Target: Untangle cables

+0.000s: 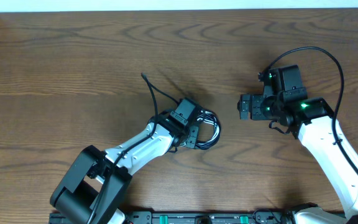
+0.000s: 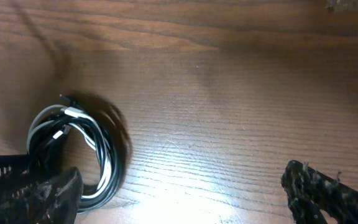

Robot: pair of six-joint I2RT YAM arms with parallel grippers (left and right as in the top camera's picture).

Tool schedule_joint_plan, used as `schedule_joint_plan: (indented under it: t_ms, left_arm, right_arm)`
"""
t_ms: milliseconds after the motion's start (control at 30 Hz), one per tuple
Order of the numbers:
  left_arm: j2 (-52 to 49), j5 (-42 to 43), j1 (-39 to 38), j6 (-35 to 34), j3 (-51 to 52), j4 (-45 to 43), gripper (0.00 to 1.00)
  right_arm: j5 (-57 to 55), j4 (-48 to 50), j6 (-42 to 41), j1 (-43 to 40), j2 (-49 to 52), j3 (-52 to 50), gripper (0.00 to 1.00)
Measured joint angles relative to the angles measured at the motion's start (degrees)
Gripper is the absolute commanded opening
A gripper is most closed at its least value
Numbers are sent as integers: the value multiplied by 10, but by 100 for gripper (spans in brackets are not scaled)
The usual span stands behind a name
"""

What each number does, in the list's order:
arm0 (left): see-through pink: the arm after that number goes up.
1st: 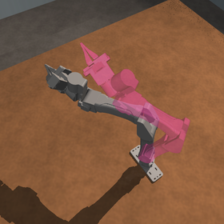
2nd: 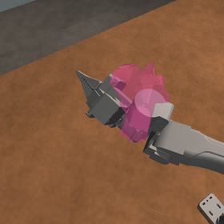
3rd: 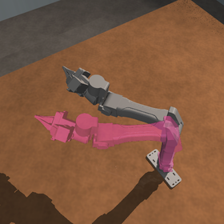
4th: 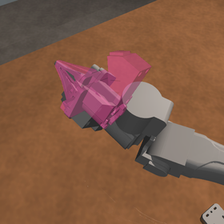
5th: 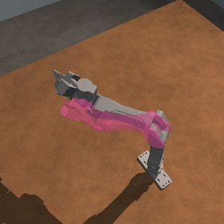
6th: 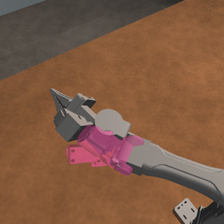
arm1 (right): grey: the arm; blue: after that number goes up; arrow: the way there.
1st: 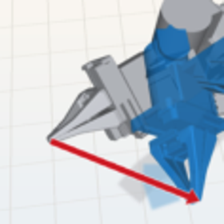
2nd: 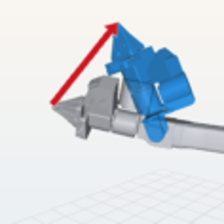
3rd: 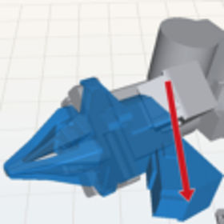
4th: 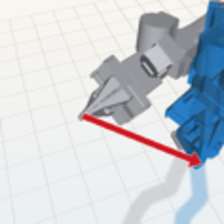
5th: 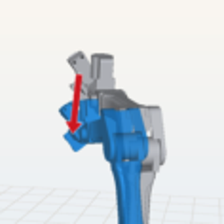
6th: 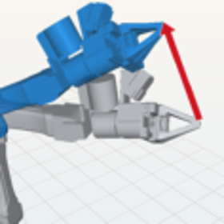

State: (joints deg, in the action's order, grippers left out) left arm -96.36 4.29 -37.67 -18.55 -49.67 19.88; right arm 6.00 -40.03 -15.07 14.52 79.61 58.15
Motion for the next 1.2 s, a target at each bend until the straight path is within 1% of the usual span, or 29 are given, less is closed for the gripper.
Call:
schedule_joint_plan:
  t_ms: [33,367,533,633,700,767,900,967,1067,1100,1167,1200]
  left_arm:
    - [0,0,0,-1,0,-3,8]
    - [9,7,0,9,0,-23,8]
    - [75,57,0,46,-16,-21,8]
    - [126,78,0,69,-35,-26,7]
    - [159,86,0,85,-43,-34,7]
    - [188,92,0,97,-47,-38,8]
    - [211,97,0,112,-47,-53,8]
    - [211,104,0,113,-47,-64,8]
    - [211,139,0,115,-47,-91,8]
    - [211,155,1,117,-47,-100,8]
    - [211,183,1,122,-47,-125,8]
    - [211,203,1,124,-47,-142,8]
  right_arm:
    - [0,0,0,0,0,0,99]
    - [0,0,0,0,0,0,99]
    - [0,-4,0,0,0,0,99]
    - [0,-16,1,0,0,0,96]
    - [7,-24,9,0,0,0,92]
    - [25,-29,24,0,0,0,91]
    - [76,-30,64,8,0,0,91]
    - [94,-30,81,19,0,0,94]
    - [112,-25,103,41,0,0,94]
    - [111,-21,108,48,0,0,93]
    - [106,-14,110,54,0,0,89]
    - [100,-7,109,58,0,0,84]
